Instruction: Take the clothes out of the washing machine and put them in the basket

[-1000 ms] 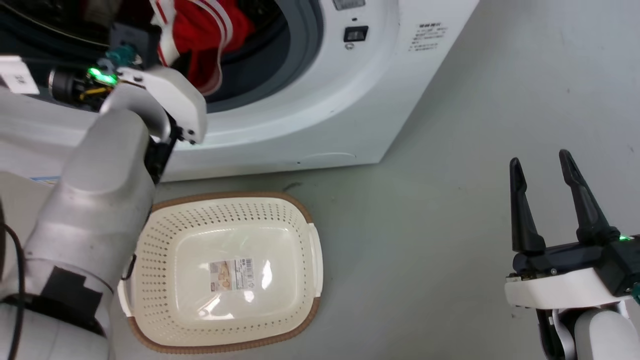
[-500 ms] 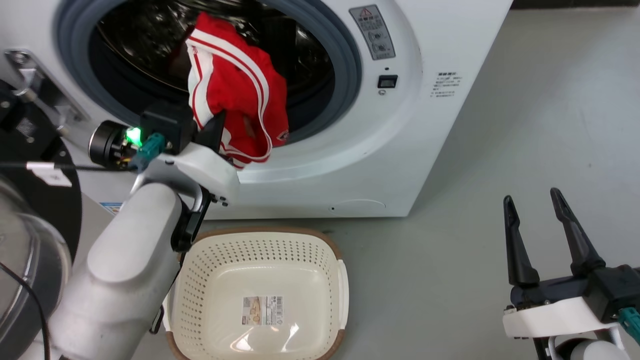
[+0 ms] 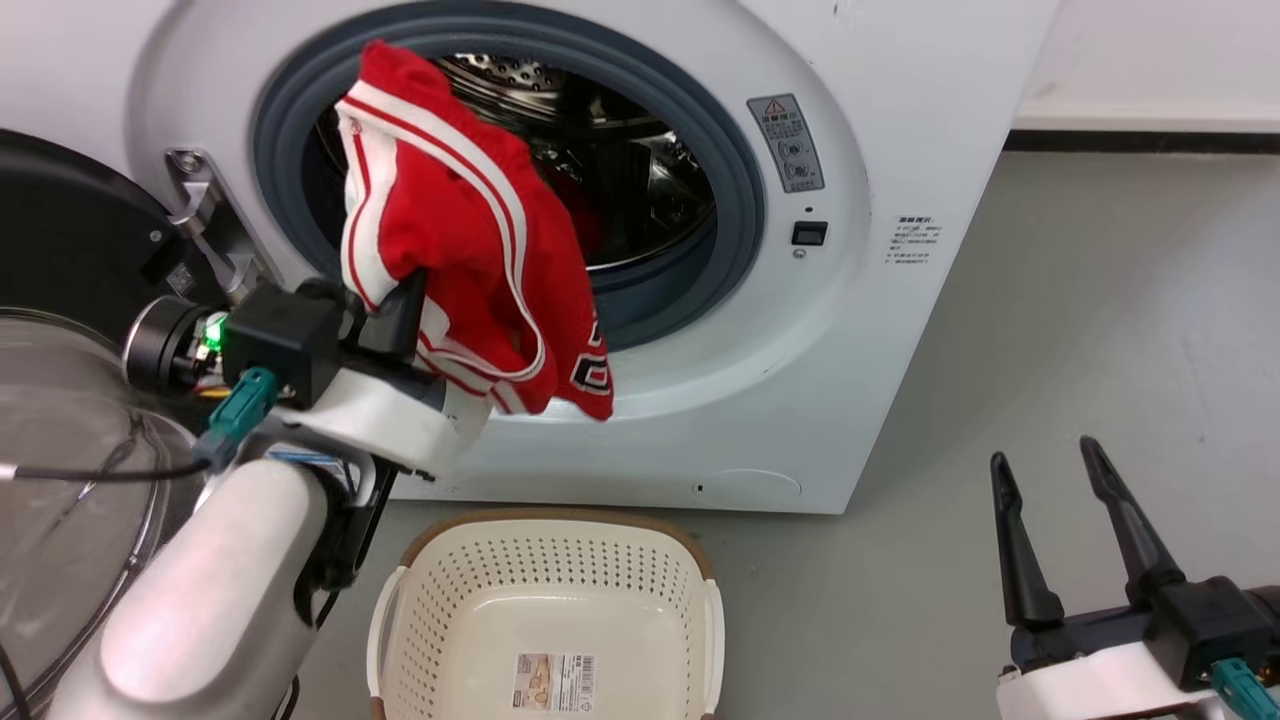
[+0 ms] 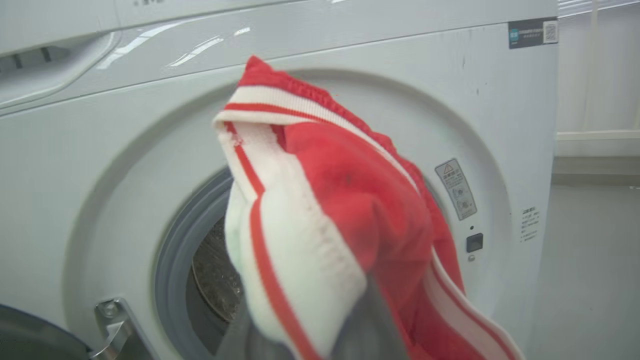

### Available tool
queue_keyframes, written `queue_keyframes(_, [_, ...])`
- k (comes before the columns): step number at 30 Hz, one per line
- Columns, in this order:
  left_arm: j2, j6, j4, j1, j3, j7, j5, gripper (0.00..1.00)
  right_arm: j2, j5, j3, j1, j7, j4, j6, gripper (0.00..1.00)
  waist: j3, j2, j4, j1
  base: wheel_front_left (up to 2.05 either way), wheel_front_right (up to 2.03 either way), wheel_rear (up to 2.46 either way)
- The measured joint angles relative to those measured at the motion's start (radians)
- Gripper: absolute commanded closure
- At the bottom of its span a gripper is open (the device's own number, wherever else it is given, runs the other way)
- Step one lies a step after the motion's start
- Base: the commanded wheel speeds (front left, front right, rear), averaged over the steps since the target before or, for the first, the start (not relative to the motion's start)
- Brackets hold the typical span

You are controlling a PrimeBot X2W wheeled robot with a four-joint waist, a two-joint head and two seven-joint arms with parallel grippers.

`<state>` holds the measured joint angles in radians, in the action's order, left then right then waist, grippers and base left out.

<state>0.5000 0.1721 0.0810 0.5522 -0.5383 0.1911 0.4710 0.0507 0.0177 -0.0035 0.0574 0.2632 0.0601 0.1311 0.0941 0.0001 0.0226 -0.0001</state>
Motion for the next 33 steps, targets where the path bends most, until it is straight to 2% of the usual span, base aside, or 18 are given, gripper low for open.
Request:
queue_keyframes(6, [0.065, 0.049, -0.154, -0.08, 0.011, -0.048, -0.008, 1.0, 0.0, 0.0, 0.006, 0.023, 0.0, -0.002, 0.0, 0.0, -0.03, 0.0, 0.007, 0.0, 0.0, 0.0, 0.0])
queue_keyframes(7, [0.088, 0.068, -0.218, -0.111, 0.016, -0.067, -0.01, 1.0, 0.0, -0.001, 0.005, 0.027, 0.0, -0.002, 0.0, 0.0, -0.033, 0.0, 0.009, 0.0, 0.0, 0.0, 0.0])
queue_keyframes(11, [0.12, 0.093, -0.288, -0.144, 0.023, -0.09, -0.018, 1.0, 0.0, -0.008, 0.003, 0.027, 0.0, -0.004, 0.0, 0.0, -0.032, 0.0, 0.011, 0.0, 0.0, 0.0, 0.0])
queue_keyframes(15, [0.129, 0.101, -0.318, -0.178, 0.015, -0.11, -0.015, 1.0, 0.0, -0.011, 0.003, 0.027, 0.0, -0.004, 0.0, 0.0, -0.021, 0.0, 0.013, 0.0, 0.0, 0.0, 0.0])
queue_keyframes(19, [0.123, 0.095, -0.305, -0.219, -0.013, -0.113, 0.001, 1.0, 0.0, -0.011, 0.006, 0.024, 0.0, -0.003, 0.0, 0.0, 0.001, 0.0, 0.01, 0.0001, 0.0, 0.0, 0.0])
queue_keyframes(25, [0.078, 0.067, -0.228, -0.273, -0.075, -0.099, 0.024, 1.0, 0.0, -0.007, 0.003, -0.003, 0.0, 0.005, 0.0, 0.0, 0.055, 0.0, 0.0, 0.0002, 0.0, 0.0, 0.0])
queue_keyframes(33, [0.024, 0.006, -0.016, -0.272, -0.132, -0.059, 0.034, 1.0, 0.0, 0.008, -0.012, -0.077, 0.0, 0.022, 0.0, 0.0, 0.174, 0.0, -0.023, 0.0002, 0.0, 0.0, 0.0])
